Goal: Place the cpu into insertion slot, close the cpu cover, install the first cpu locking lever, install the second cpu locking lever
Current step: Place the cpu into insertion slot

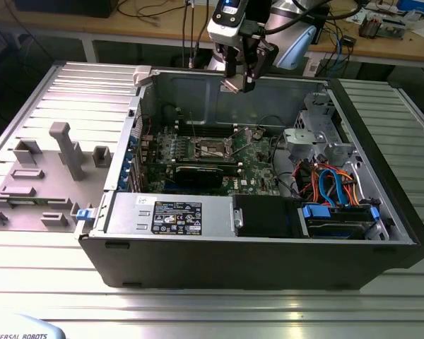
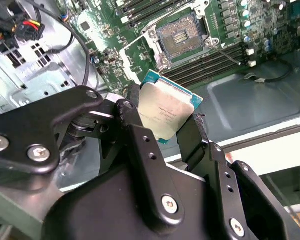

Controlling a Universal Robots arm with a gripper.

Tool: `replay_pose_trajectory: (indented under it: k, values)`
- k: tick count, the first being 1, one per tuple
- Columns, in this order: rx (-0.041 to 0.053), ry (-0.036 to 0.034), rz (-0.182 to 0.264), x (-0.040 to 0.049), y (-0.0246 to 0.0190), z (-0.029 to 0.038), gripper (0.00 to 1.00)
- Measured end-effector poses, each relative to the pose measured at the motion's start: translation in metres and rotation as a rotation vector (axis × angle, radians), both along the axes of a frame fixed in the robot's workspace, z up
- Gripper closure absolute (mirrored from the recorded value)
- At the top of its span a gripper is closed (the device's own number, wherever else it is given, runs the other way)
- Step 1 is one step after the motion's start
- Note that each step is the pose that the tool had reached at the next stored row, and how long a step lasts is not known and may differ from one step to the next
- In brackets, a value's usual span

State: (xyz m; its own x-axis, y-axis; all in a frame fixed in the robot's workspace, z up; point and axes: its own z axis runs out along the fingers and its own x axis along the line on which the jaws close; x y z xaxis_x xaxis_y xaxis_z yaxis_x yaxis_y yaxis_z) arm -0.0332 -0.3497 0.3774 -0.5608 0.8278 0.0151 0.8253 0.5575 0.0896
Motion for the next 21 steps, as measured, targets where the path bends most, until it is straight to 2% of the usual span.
replay_pose_trajectory:
  k: [3, 7, 10, 18, 21]
  values:
    - [0.0000, 0.0000, -0.075, 0.0000, 0.0000, 0.0000, 0.46]
    - [0.0000, 0.0000, -0.116, 0.0000, 0.0000, 0.0000, 0.46]
    - [-0.0001, 0.0000, -0.130, 0.0000, 0.0000, 0.0000, 0.46]
    - [-0.0001, 0.0000, -0.135, 0.0000, 0.0000, 0.0000, 0.46]
    - [0.0000, 0.0000, -0.159, 0.0000, 0.0000, -0.0001, 0.46]
